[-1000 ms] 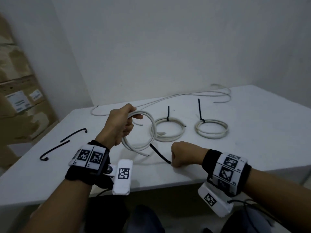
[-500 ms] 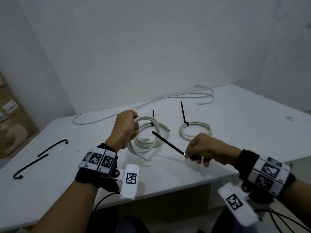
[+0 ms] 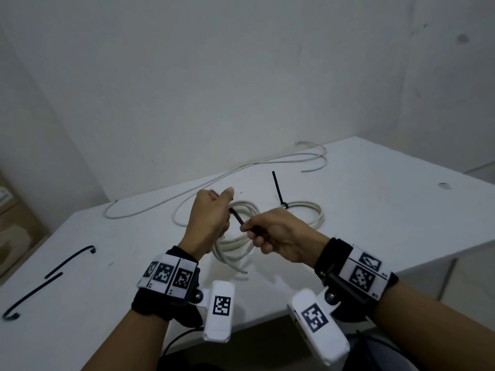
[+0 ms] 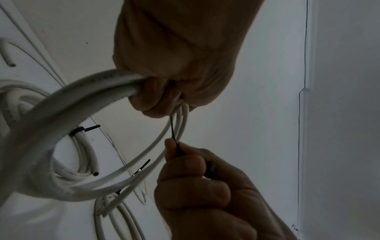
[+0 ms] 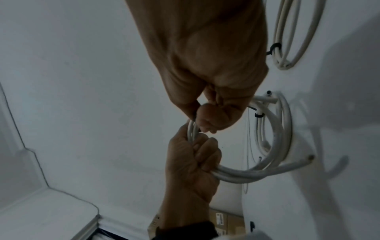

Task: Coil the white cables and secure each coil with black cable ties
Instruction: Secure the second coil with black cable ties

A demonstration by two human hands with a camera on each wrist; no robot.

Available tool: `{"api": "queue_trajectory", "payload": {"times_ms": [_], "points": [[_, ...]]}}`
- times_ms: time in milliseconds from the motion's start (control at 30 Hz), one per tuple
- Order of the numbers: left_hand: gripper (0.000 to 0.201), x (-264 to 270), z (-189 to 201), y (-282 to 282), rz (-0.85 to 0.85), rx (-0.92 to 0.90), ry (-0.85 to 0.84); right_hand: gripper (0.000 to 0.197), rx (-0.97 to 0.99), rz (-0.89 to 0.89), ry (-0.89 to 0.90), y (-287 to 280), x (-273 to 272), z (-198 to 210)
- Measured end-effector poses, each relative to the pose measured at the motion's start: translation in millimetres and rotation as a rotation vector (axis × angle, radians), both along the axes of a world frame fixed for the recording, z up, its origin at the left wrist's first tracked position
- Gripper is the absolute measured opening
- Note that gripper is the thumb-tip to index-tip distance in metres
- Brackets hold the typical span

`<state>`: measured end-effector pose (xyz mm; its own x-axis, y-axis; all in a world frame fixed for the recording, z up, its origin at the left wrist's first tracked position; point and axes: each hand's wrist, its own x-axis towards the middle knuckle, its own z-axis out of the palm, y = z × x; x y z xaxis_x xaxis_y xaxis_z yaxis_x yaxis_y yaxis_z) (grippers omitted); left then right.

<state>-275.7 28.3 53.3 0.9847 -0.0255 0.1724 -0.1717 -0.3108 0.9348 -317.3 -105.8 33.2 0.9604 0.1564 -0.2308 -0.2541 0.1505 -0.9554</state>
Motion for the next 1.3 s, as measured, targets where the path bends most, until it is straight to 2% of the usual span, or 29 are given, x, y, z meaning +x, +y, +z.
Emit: {"api": "queue_trajectory", "payload": {"times_ms": [133, 233, 267, 400, 433, 533, 633, 767, 867, 1033, 1300], "points": [[0.041, 3.7, 0.1, -0.4, 0.038, 0.0, 0.02, 0.012, 0.102, -0.009, -0.007, 3.4, 1.0, -1.1], [0.016, 3.4, 0.3, -4.0, 0.025, -0.006, 0.067, 0.014, 0.079, -0.019, -0.067, 4.6, -0.7, -4.7], [0.014, 3.7, 0.2, -4.6, 0.022, -0.008, 0.063, 0.014, 0.074, -0.026, -0.089, 4.3, -1.6, -5.8], [0.012, 4.6, -2.2, -5.1, -0.009, 0.008, -0.047, 0.004, 0.078, -0.117, -0.23, 0.3, -8.6, -7.0], [0.011, 4.5, -3.3, -5.7, -0.01, 0.021, -0.078, 0.008, 0.066, -0.138, -0.291, -1.1, -10.8, -7.3], [0.011, 3.8, -6.9, -7.3, 0.005, 0.051, -0.163, 0.013, -0.026, -0.084, -0.496, -2.3, -18.0, -3.1], [0.014, 2.5, -10.2, -10.4, -0.057, 0.001, -0.172, 0.007, -0.041, -0.086, -0.62, -6.5, -18.4, 4.8], [0.02, -1.6, -13.7, -18.0, -0.125, -0.022, -0.215, 0.02, -0.229, -0.352, -0.782, -16.6, -8.1, 8.5], [0.023, -3.4, -17.3, -21.8, -0.123, -0.028, -0.263, 0.028, -0.167, -0.4, -0.748, -19.7, -4.1, 10.9], [0.03, -4.3, -19.7, -24.3, -0.04, -0.038, -0.299, 0.02, 0.003, -0.303, -0.67, -23.8, -5.3, 13.7], [0.029, -6.9, -22.5, -24.9, -0.028, -0.056, -0.302, 0.022, -0.002, -0.222, -0.621, -26.7, -5.5, 11.6]]}}
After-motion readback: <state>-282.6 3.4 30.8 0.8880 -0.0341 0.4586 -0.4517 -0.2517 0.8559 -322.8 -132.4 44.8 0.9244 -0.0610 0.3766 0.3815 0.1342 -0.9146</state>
